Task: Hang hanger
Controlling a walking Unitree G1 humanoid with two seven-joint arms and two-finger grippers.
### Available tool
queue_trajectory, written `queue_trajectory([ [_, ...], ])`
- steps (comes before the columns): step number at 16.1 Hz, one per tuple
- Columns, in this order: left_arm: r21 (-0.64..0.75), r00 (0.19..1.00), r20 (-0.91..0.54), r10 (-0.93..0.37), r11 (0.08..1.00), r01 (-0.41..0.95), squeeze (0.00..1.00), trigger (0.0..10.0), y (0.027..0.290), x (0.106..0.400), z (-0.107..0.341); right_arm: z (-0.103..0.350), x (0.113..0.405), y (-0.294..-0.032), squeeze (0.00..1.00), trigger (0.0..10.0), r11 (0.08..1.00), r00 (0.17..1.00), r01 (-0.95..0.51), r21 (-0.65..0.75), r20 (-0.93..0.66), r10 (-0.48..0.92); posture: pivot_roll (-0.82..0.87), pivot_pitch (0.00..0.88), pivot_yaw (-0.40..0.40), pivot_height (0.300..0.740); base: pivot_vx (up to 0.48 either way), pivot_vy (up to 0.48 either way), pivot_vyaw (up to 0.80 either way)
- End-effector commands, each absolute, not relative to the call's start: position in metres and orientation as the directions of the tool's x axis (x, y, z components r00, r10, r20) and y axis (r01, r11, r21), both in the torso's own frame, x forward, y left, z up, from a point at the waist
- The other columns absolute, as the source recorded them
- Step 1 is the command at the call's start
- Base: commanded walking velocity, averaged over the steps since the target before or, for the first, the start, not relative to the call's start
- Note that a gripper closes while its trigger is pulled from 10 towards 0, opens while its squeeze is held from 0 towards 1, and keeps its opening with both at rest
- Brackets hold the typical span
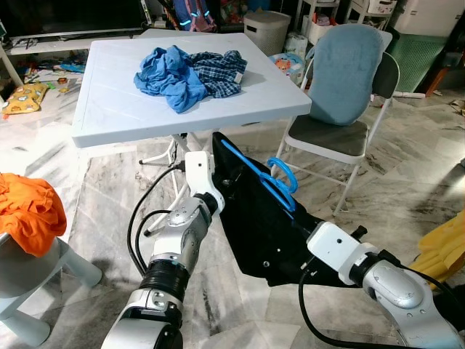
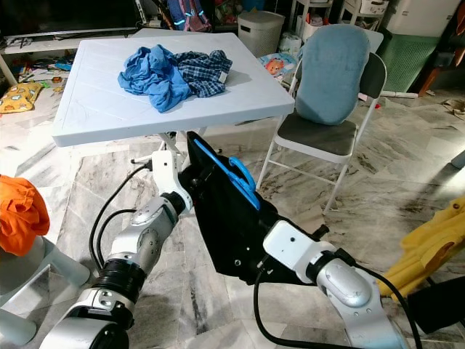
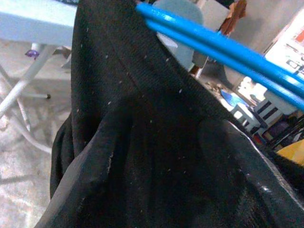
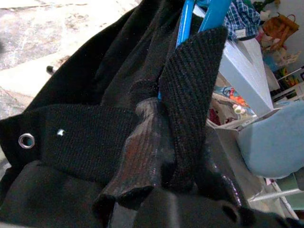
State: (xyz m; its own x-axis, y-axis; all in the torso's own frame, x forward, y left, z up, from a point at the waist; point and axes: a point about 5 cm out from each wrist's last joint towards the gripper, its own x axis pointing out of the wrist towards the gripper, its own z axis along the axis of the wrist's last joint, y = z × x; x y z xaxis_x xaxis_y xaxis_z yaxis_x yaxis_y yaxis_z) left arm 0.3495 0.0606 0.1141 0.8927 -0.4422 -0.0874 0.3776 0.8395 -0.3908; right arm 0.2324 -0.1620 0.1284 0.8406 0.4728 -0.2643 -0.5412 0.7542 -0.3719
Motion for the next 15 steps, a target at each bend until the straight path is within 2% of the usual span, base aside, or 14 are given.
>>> queue_trajectory([
  [1,-0.396,0.894,-0.092,-0.439,0.84,0.371,0.0,0.0,0.058,0.353,0.118,0.141,0.232,-0.158,0.0,10.0,0.743,0.839,-0.542,-0.393,-0.216,0.499,-0.01,0.0,-0.033,0.74,0.0,0.0,0.0],
  [9,-0.391,0.923,-0.132,-0.361,0.875,0.286,0.0,0.0,0.073,0.359,0.112,0.142,0.223,-0.163,0.0,10.0,0.733,0.823,-0.567,-0.375,-0.237,0.516,-0.01,0.0,-0.041,0.74,0.0,0.0,0.0],
  [15,-0.366,0.933,-0.156,-0.325,0.896,0.251,0.0,0.0,0.081,0.362,0.108,0.137,0.199,-0.164,0.0,10.0,0.68,0.741,-0.67,-0.297,-0.318,0.592,-0.01,0.0,-0.044,0.74,0.0,0.0,0.0],
])
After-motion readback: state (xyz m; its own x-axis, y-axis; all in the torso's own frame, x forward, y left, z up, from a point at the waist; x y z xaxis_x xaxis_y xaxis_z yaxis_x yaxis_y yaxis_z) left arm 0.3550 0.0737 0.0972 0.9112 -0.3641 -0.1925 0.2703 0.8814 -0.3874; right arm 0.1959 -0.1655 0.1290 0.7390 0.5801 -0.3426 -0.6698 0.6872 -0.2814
